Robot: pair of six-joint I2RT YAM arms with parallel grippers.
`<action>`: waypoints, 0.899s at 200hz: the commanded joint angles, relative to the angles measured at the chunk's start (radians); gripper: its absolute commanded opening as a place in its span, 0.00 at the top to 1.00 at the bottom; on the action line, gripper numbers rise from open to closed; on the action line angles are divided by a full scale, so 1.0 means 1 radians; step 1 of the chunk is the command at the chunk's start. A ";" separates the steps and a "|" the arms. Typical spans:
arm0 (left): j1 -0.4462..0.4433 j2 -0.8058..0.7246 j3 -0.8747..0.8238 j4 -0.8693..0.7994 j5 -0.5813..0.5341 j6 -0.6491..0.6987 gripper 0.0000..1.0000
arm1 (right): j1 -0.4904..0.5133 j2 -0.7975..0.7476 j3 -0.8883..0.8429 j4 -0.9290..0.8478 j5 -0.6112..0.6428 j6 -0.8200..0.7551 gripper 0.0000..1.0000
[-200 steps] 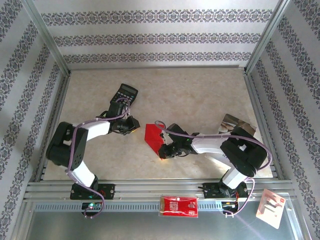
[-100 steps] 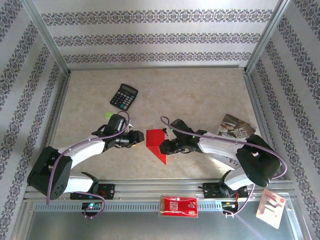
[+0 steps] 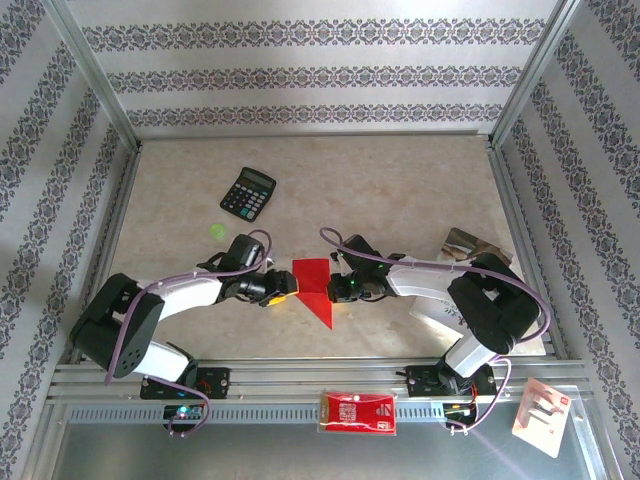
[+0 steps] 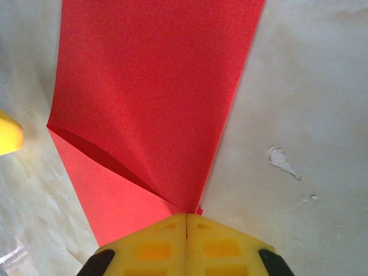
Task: Fold a paper plane with a square sheet of paper (pick it up from the middle)
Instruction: Third fold the triangle at the center of the table.
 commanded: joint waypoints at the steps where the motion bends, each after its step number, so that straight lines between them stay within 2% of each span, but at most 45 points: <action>1: -0.015 0.033 0.026 0.031 0.018 -0.013 0.49 | -0.004 0.014 -0.012 0.015 0.022 0.011 0.98; 62: -0.017 0.096 0.080 0.039 0.027 -0.002 0.50 | -0.002 0.025 -0.029 0.029 0.022 0.021 1.00; 113: -0.017 0.102 0.105 0.038 0.029 0.002 0.56 | -0.002 0.022 -0.032 0.026 0.024 0.019 1.00; 180: -0.016 0.135 0.125 0.047 0.039 0.011 0.60 | 0.000 0.026 -0.035 0.023 0.024 0.019 1.00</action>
